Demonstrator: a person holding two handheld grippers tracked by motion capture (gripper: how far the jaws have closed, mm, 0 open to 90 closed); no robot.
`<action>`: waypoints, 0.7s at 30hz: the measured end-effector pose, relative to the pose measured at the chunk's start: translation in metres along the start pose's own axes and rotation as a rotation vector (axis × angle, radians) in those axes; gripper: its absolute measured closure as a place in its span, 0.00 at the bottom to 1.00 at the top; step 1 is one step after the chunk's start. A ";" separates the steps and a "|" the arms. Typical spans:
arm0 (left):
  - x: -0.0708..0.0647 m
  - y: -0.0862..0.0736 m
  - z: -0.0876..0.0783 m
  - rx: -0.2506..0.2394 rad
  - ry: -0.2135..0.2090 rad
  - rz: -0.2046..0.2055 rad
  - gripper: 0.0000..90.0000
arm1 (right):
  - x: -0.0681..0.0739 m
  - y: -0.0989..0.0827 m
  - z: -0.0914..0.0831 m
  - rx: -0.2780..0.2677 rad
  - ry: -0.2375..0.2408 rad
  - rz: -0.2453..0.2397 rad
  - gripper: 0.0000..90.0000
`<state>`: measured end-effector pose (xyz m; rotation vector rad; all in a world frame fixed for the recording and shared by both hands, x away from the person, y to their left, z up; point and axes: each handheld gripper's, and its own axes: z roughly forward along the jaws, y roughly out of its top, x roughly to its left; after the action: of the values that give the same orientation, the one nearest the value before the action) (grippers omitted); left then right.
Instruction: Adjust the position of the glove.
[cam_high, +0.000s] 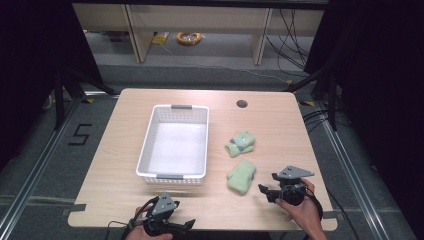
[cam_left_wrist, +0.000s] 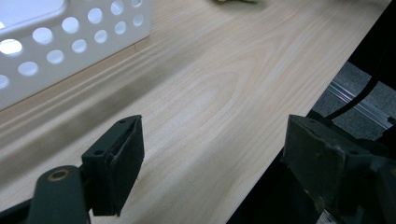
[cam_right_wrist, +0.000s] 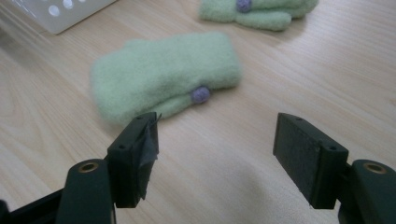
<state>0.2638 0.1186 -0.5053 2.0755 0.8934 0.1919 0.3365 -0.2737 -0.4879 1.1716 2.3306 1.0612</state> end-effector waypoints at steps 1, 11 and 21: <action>0.000 0.000 0.000 0.000 0.000 0.000 0.22 | 0.000 0.000 0.000 0.000 0.000 0.000 0.36; 0.001 0.000 -0.001 0.007 0.000 0.008 0.22 | 0.001 0.002 -0.001 -0.012 0.011 -0.022 0.40; -0.001 0.000 0.000 -0.017 0.001 -0.017 0.22 | 0.005 0.008 -0.002 -0.043 0.038 -0.037 0.44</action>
<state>0.2632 0.1175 -0.5049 2.0517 0.9065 0.1906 0.3368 -0.2677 -0.4810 1.0977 2.3368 1.1241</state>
